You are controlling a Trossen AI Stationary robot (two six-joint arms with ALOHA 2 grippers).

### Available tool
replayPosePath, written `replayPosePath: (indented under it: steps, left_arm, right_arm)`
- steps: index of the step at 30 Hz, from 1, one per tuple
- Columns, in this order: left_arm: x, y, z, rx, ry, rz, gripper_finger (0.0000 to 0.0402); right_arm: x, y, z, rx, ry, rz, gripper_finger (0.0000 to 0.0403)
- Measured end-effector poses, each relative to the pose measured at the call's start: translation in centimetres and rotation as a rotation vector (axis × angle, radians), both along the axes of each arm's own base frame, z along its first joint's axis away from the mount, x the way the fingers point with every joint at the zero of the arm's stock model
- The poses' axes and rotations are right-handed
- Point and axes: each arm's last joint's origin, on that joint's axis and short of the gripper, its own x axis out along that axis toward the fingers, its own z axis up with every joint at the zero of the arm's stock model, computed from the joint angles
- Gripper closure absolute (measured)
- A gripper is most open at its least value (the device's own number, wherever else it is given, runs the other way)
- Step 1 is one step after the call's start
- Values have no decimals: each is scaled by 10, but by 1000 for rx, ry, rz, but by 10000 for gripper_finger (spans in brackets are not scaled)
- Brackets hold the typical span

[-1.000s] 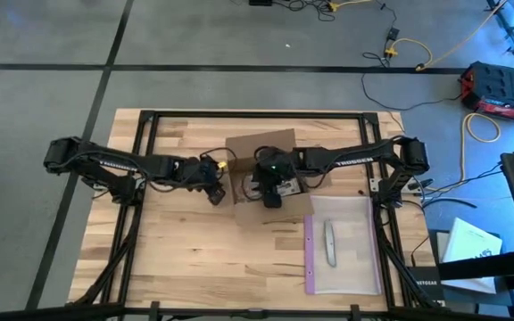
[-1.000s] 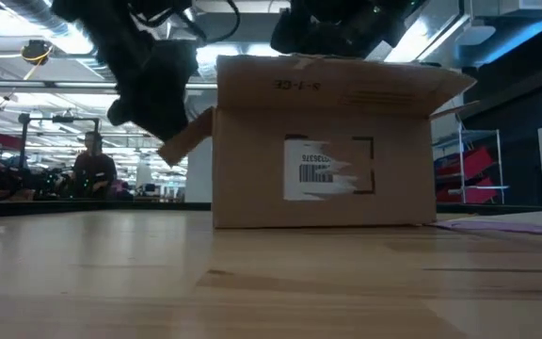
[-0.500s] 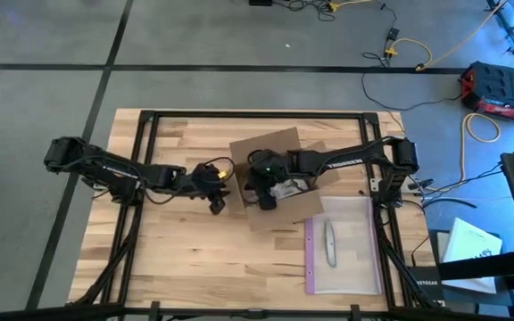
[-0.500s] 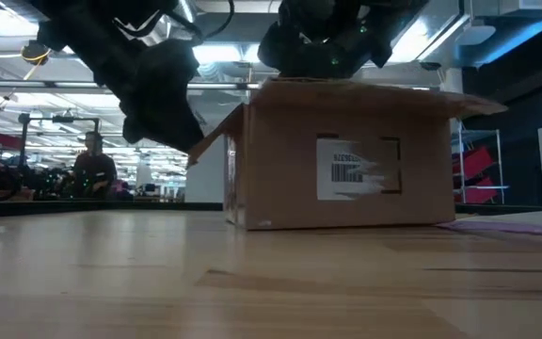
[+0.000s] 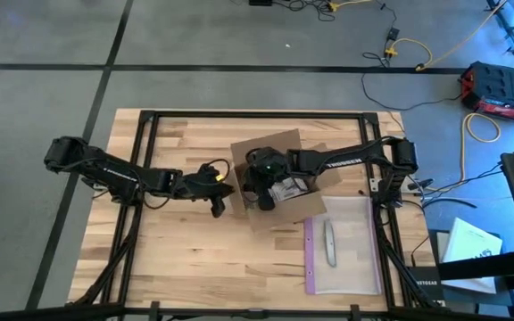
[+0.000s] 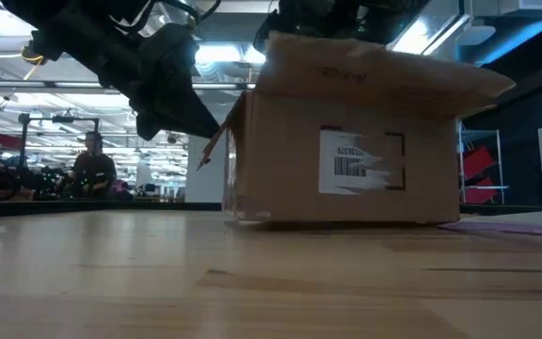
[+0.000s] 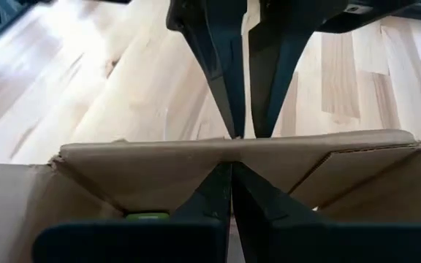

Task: Unpack boxes
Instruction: Open the cardboard box using the cutter

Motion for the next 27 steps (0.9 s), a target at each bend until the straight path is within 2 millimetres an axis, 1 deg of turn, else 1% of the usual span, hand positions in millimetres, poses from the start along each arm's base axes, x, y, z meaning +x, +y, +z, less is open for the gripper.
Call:
replayPosePath:
  steps: [7, 13, 17, 20, 27]
  left_arm:
    - [9, 0, -9, 26, -11, -7, 398]
    - [23, -2, -21, -1, -89, 16, 401]
    - [29, -3, -30, -30, -98, 35, 401]
    - [31, -6, -34, -40, -93, 13, 401]
    - [35, -7, -28, -40, -141, 21, 401]
  right_arm:
    - [1, 0, 0, 5, -13, -2, 403]
    - [2, 0, -11, 55, 34, 8, 403]
    - [5, 2, -18, 78, 48, 12, 403]
    - [5, 5, -20, 81, 54, 22, 403]
    - [8, 7, -15, 88, 15, 40, 403]
